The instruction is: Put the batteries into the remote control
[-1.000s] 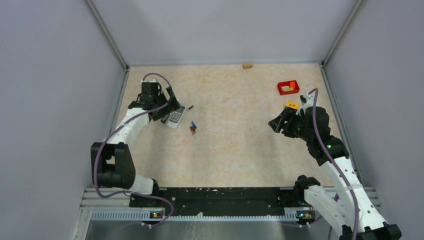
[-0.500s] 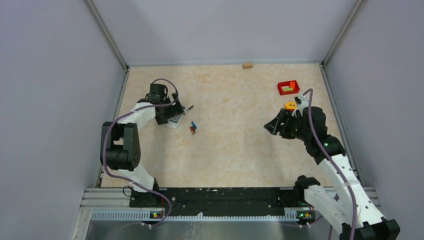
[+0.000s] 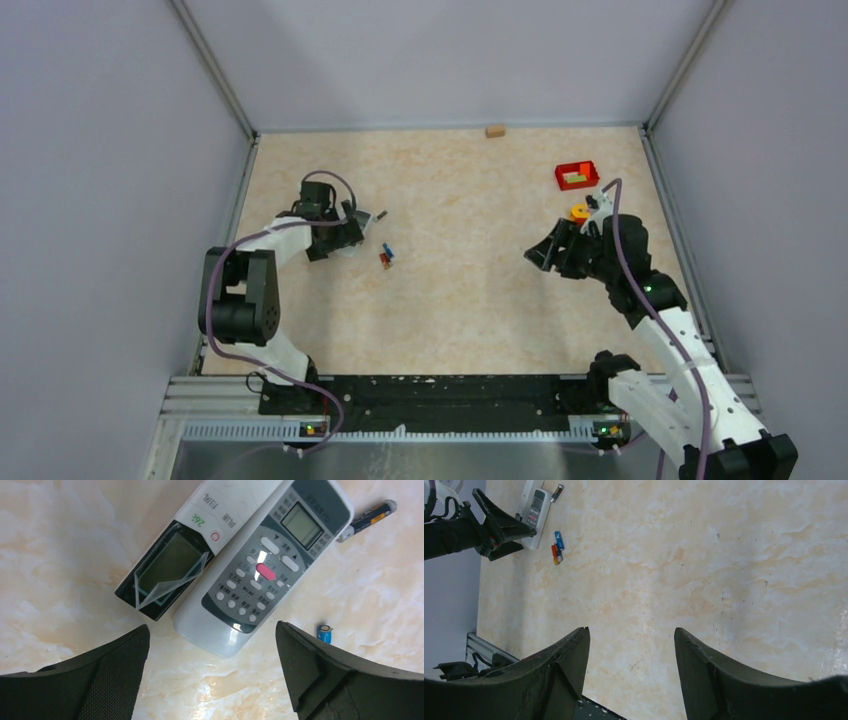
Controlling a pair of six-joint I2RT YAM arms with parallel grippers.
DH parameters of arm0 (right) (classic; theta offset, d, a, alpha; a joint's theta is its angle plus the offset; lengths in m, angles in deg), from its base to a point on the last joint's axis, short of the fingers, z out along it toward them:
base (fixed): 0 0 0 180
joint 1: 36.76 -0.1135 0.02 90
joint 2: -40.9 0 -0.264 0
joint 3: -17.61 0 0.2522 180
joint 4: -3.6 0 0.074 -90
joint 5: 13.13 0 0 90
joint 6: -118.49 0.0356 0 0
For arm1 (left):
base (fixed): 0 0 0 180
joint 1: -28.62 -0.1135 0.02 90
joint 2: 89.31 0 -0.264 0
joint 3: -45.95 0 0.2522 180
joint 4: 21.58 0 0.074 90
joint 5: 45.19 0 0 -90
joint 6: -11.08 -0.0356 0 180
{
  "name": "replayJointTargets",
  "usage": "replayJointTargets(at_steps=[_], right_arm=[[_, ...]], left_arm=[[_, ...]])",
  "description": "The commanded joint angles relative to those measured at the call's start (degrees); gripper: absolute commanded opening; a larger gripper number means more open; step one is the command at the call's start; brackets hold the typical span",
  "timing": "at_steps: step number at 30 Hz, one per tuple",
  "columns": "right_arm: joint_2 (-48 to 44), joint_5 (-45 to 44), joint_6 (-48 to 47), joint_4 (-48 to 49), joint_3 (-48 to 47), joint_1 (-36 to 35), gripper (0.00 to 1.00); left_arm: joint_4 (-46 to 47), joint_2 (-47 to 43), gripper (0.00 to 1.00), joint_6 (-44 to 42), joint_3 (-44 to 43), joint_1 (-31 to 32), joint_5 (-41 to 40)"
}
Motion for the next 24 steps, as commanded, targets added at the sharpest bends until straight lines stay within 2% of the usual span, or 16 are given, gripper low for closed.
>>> replayJointTargets(at_steps=[1,6,13,21,24], right_arm=[[0.7,1.2,1.2,3.1,0.4,0.7,0.64],[0.8,1.4,2.0,3.8,1.4,0.6,0.64],[2.0,2.2,2.3,4.9,1.1,0.6,0.64],[1.2,2.8,3.7,5.5,2.6,0.7,0.63],[0.8,2.7,3.7,5.0,2.7,0.6,0.63]], left_arm=[[7.0,-1.2,0.99,-1.1,2.2,0.0,5.4],[7.3,0.5,0.96,-1.0,0.4,1.6,6.3],[7.9,0.4,0.94,-1.0,0.2,6.1,2.7],[4.4,3.6,0.91,3.7,-4.9,9.0,-9.0],[4.3,5.5,0.82,4.4,-6.8,9.2,-11.0]])
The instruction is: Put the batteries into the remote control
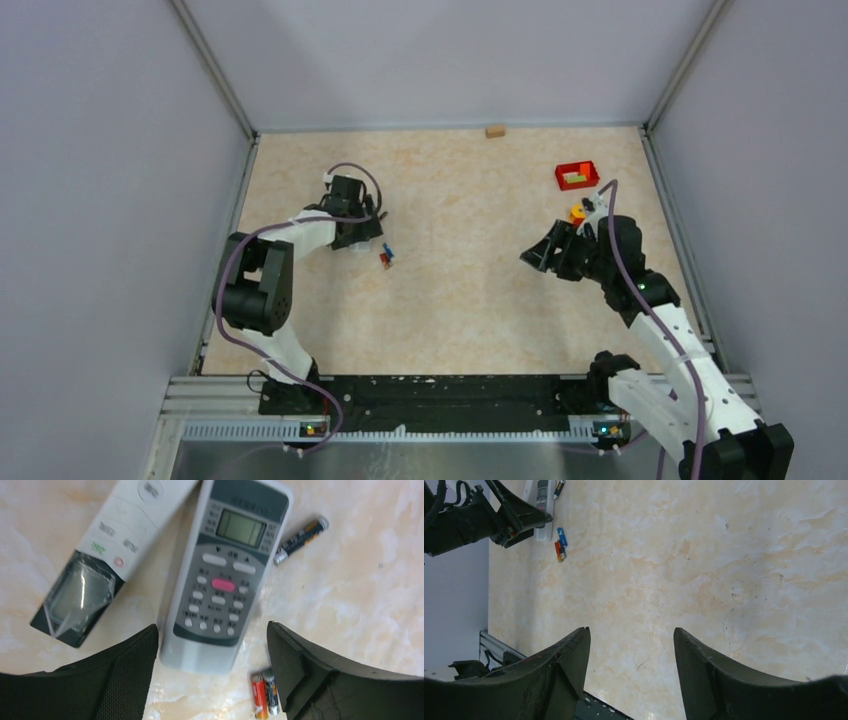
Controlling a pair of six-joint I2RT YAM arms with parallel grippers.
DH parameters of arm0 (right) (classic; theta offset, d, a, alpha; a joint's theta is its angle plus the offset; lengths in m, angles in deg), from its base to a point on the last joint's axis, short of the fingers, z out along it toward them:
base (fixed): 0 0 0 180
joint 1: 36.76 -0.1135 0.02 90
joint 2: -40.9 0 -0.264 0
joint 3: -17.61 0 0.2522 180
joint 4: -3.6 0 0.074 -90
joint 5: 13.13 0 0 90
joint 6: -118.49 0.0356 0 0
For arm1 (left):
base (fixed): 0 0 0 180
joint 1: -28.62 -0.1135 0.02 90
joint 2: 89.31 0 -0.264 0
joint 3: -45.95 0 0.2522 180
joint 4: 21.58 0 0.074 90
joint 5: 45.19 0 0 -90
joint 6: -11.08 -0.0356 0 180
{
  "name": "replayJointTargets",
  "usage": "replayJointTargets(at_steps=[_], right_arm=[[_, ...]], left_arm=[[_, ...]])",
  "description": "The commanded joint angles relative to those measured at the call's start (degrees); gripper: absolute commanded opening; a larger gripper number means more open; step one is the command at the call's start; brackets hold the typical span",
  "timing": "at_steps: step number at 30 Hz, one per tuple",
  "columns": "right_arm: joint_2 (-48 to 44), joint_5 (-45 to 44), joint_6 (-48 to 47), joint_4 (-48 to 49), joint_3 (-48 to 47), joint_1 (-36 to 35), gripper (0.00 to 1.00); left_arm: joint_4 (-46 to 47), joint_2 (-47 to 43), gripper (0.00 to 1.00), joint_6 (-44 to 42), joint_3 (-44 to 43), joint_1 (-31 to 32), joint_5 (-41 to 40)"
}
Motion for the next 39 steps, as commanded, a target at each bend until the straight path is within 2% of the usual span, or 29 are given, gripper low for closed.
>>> replayJointTargets(at_steps=[1,4,10,14,19,21,23,25,29,33,37,38,39], right_arm=[[-1.2,0.6,0.8,1.6,0.5,0.7,0.63],[-1.6,0.5,0.8,1.9,1.0,0.6,0.63],[-1.1,1.4,2.1,4.9,2.9,0.6,0.63],[1.0,3.3,3.1,6.5,3.4,0.6,0.63],[2.6,5.0,3.8,7.6,3.6,0.6,0.63],[2.3,5.5,4.0,7.9,3.7,0.6,0.63],[1.6,5.7,4.2,8.0,3.9,0.7,0.63],[1.5,6.3,4.4,7.9,3.8,0.6,0.63],[1.4,8.3,5.7,8.2,4.0,0.5,0.59],[-0.3,11.4,9.5,12.4,6.1,0.3,0.57],[-1.7,14.2,14.6,19.8,8.7,-1.3,0.58],[-1.7,14.6,15.9,22.0,9.1,-2.1,0.59],[-1.8,14.7,17.2,24.1,9.5,-3.4,0.65]], left_arm=[[-0.1,2.9,0.79,2.1,-4.6,0.4,-6.2],[-0.8,5.5,0.74,0.4,-7.0,0.5,-6.2],[-4.2,9.4,0.74,-3.0,-10.5,1.4,-7.4],[-4.6,10.5,0.62,-6.3,-10.9,2.8,-6.9],[-7.1,10.7,0.57,-7.7,-11.3,4.3,-8.7],[-7.1,9.7,0.45,-7.6,-10.7,4.4,-8.5],[-7.5,8.2,0.34,-7.5,-10.2,4.4,-8.9],[-8.5,6.1,0.29,-7.1,-9.7,4.4,-9.4],[-9.7,-0.6,0.28,-6.3,-7.2,4.4,-10.1],[-11.0,-8.3,0.28,-6.1,-5.3,4.4,-7.4],[-11.7,-15.6,0.22,-5.0,-3.8,4.4,1.1],[-11.7,-17.0,0.19,-4.2,-3.6,4.4,4.3],[-11.2,-18.6,0.17,-3.3,-3.4,4.4,9.0]])
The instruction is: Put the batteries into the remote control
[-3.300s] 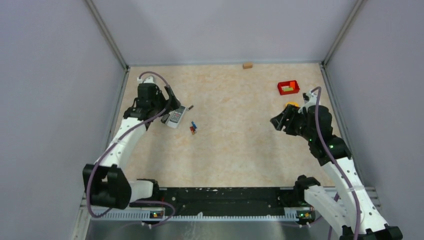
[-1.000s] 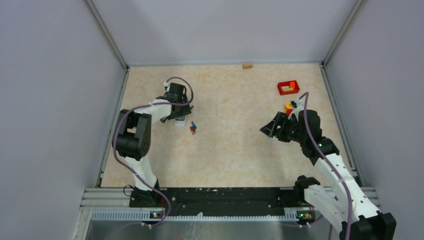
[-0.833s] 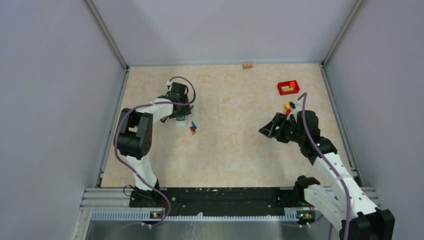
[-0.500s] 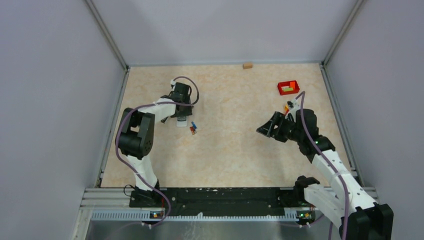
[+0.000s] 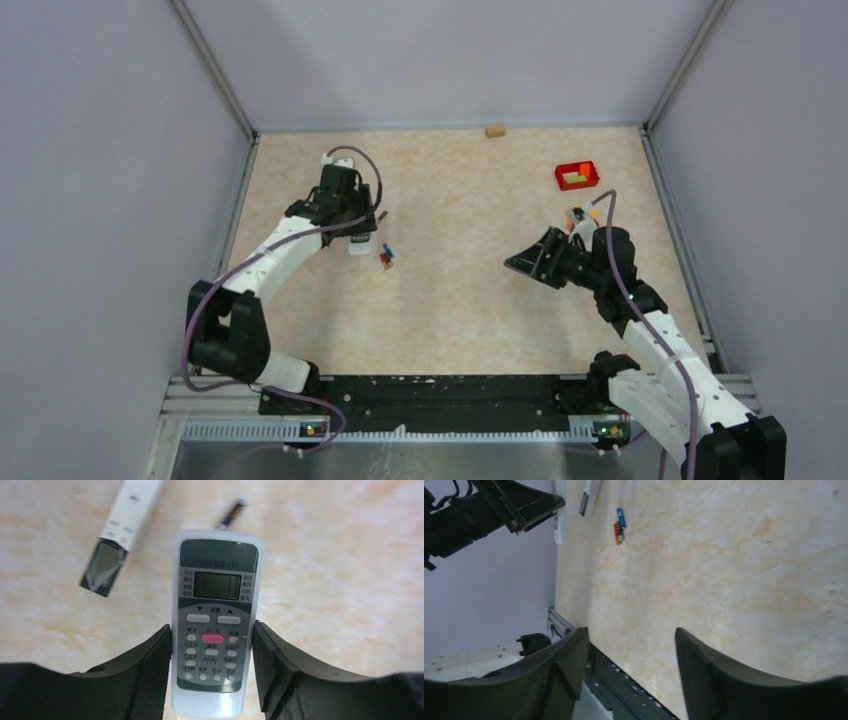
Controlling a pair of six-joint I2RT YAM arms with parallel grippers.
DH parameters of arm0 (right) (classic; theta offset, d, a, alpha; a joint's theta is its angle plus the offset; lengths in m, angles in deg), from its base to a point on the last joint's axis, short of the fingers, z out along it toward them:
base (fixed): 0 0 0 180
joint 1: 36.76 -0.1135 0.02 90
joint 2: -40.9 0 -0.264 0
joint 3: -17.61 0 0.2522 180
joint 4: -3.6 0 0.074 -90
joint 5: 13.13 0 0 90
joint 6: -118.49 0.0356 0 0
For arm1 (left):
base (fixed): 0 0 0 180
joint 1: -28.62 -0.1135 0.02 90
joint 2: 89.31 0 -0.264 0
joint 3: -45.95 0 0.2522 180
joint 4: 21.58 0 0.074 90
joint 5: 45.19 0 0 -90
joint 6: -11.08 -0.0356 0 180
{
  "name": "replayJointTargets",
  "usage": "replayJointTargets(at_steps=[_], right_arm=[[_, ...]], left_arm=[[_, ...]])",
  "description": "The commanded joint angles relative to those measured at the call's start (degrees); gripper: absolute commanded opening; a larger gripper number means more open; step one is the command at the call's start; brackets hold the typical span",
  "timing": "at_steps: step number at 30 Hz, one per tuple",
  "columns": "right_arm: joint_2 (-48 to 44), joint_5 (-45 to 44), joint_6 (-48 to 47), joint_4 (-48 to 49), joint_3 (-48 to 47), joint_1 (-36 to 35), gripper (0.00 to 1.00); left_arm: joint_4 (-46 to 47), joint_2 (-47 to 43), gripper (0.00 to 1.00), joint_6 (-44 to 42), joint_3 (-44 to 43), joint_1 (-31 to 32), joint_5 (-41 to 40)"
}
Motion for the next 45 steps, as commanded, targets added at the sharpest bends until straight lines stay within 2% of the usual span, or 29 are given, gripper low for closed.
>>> replayJointTargets(at_steps=[1,3,6,8,12,17,26,33,38,43,45], right_arm=[[-1.5,3.1,7.7,14.0,1.6,-4.2,0.74],[-2.6,-0.5,11.4,20.3,3.0,-8.1,0.84],[-2.4,-5.5,18.1,32.9,5.4,-13.9,0.89],[-0.1,-7.9,20.2,37.8,5.0,-17.3,0.90],[4.8,-11.3,21.4,41.1,1.3,-22.6,0.92],[10.0,-11.7,22.8,47.1,-1.7,-26.0,0.93],[18.1,-9.6,25.2,59.8,-6.9,-30.7,0.93],[21.7,-9.7,26.0,61.3,-9.0,-31.8,0.92],[23.1,-8.4,26.5,62.1,-10.7,-31.9,0.85],[23.9,-4.3,25.7,59.6,-14.2,-32.8,0.74],[23.5,-3.9,24.6,58.1,-15.1,-33.2,0.67]], left_arm=[[1.5,-8.2,0.17,4.1,1.5,0.2,17.8],[5.5,-11.2,0.17,7.6,3.1,0.2,27.1],[13.4,-15.0,0.17,15.6,5.6,0.5,37.8],[18.2,-17.1,0.16,20.8,6.6,1.1,41.9],[27.9,-20.8,0.13,30.6,8.7,2.6,46.4],[34.6,-23.9,0.12,39.4,10.3,3.9,48.2],[41.7,-24.3,0.14,46.9,10.5,5.7,50.2],[46.1,-23.7,0.14,50.3,11.0,6.7,51.1],[46.6,-24.4,0.16,50.5,11.6,7.1,50.2],[45.8,-25.9,0.23,47.6,11.6,7.2,47.9],[45.3,-26.3,0.24,47.0,11.4,7.2,47.0]])
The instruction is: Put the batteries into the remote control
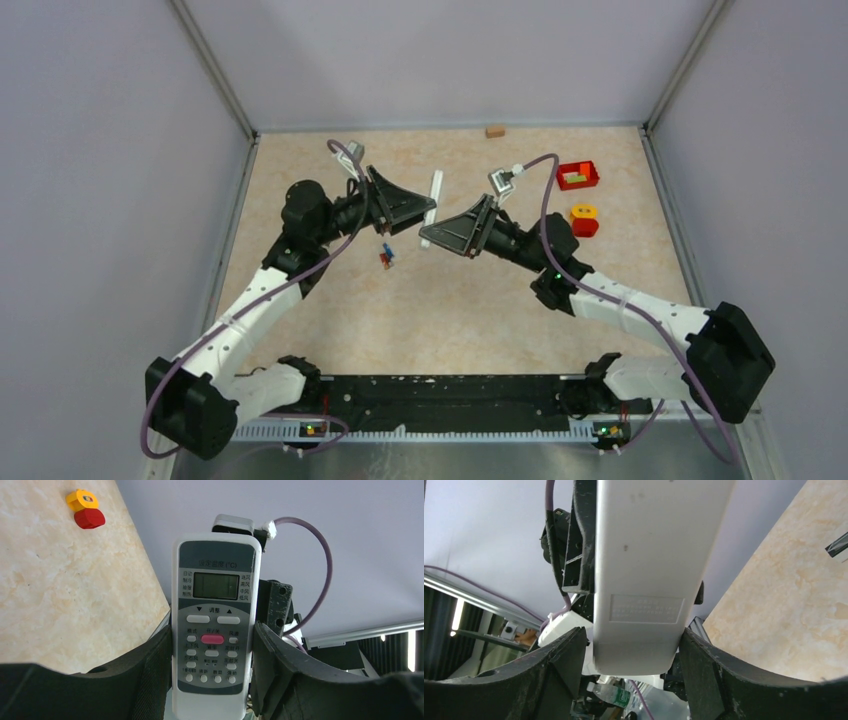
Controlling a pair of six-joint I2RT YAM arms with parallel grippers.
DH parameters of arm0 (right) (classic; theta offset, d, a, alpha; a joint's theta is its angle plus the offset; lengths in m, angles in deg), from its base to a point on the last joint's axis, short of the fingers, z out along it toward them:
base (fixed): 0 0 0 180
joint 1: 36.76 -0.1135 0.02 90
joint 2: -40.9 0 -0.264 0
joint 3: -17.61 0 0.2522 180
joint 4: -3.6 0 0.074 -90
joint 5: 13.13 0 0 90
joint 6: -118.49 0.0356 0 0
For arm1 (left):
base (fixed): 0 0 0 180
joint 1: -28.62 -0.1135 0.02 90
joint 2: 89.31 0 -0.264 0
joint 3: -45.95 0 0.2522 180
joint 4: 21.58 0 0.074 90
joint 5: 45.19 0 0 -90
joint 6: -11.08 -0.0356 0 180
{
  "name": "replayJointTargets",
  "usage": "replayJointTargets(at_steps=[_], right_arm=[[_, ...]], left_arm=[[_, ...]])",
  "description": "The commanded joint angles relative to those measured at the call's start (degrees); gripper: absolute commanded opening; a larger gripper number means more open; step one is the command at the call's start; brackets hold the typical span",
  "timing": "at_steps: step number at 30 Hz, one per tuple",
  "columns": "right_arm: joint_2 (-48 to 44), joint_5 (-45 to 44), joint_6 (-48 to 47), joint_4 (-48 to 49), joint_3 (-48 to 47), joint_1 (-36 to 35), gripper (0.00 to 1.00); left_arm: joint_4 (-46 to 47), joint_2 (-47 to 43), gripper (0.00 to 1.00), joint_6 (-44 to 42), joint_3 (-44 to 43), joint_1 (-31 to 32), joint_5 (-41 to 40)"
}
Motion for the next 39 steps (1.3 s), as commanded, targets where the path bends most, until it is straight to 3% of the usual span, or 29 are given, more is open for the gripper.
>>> replayJointTargets(at_steps=[1,5,6,9,10,11,15,17,19,26,33,39], right_arm=[[-0.7,3.4,-2.1,0.5,-5.0,-1.9,0.61],[-1.5,2.8,-4.7,-3.7,-5.6,-1.9,0.44],[-1.7,2.2,-5.6,-5.0,-5.7,-1.9,0.40],[-2.4,-0.2,-9.9,-10.2,-6.5,-1.9,0.35],[-2.7,-1.2,-12.0,-12.8,-7.0,-1.9,0.34],[-2.9,-2.3,-14.3,-16.2,-7.6,-1.9,0.34],[-3.0,-8.0,-26.5,-31.8,-10.6,-3.2,0.34],[-2.1,-12.7,-31.8,-39.8,-13.2,-5.9,0.34],[-1.2,-17.1,-35.4,-44.6,-14.8,-8.1,0.34],[3.8,-26.6,-40.0,-51.8,-16.5,-10.6,0.33],[8.1,-26.8,-41.5,-51.3,-18.1,-11.1,0.31],[9.3,-24.1,-42.4,-50.2,-18.6,-11.4,0.31]], left_arm=[[3.0,-2.5,0.25,-2.5,-0.4,0.2,-2.4],[1.5,-2.4,0.34,-4.0,-1.3,0.2,-2.9],[1.5,-2.5,0.43,-4.4,-1.3,0.2,-2.9],[-0.6,-2.6,0.91,-7.3,-1.7,0.2,-3.1],[-3.5,-2.7,0.98,-10.0,-2.4,0.2,-3.6],[-7.4,-2.6,0.99,-13.6,-3.6,0.2,-4.6],[-21.1,-2.5,0.99,-32.1,-6.3,0.3,-11.7],[-22.0,-2.6,0.99,-36.3,-4.2,0.3,-17.7],[-24.0,-1.6,0.99,-38.2,-4.7,0.2,-16.9],[-26.2,1.9,0.87,-34.4,-4.8,0.3,-14.1],[-27.3,4.4,0.68,-29.9,-2.8,0.3,-8.4],[-26.9,4.5,0.57,-28.6,-0.6,0.3,-7.3]])
